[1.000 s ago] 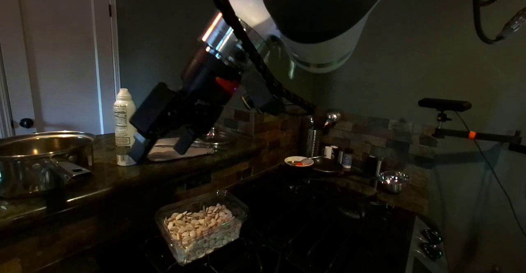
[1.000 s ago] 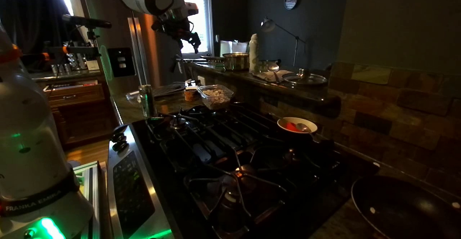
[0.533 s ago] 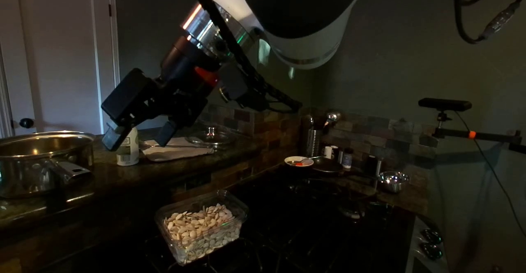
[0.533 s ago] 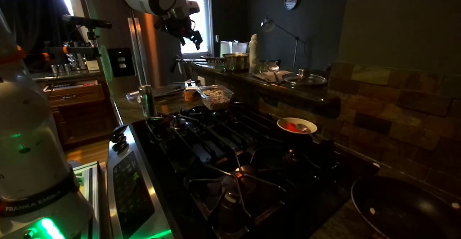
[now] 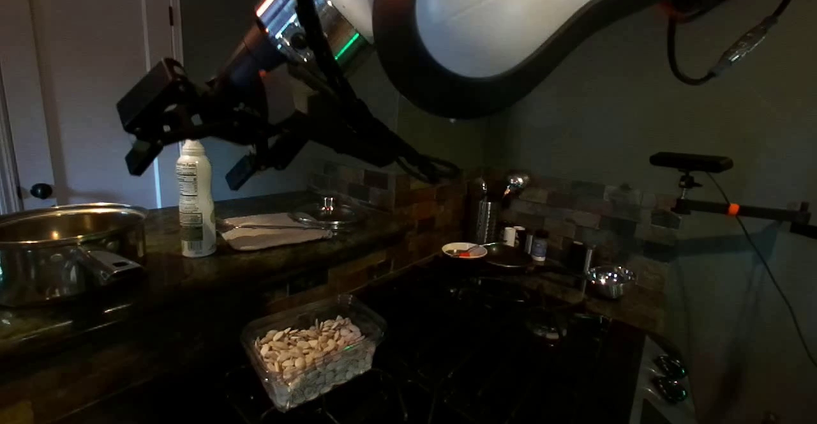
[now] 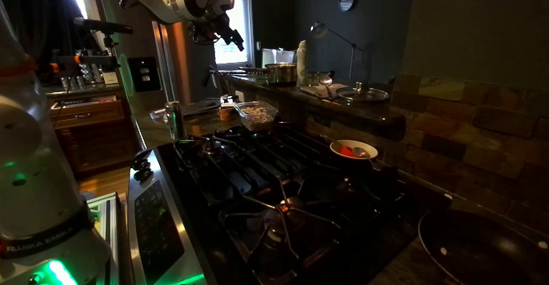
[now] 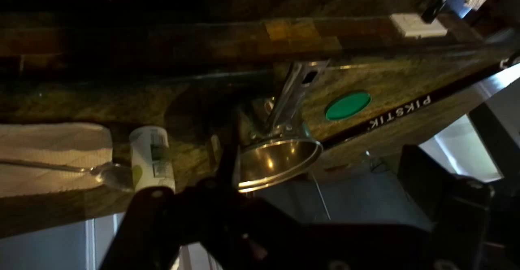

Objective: Pick up the pot, and then place it on the middle part of the stove

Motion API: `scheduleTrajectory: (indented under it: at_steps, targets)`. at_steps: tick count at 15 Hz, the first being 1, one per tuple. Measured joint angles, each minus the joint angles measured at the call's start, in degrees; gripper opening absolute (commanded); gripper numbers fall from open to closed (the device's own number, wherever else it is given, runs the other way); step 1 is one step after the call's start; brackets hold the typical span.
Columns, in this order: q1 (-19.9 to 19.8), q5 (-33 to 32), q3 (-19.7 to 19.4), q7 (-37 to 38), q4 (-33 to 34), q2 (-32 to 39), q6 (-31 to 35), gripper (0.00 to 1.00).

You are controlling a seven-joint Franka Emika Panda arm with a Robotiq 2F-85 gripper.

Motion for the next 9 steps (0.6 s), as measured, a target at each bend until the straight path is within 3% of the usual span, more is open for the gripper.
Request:
scheduleTrajectory:
  at_steps: [5, 9]
  targets:
    - [-12.2, -24.0, 11.4, 14.9, 5.1, -2.0, -1.6, 1.0]
    - [-19.1, -42.0, 22.6, 24.3, 10.7, -2.0, -13.4, 1.0]
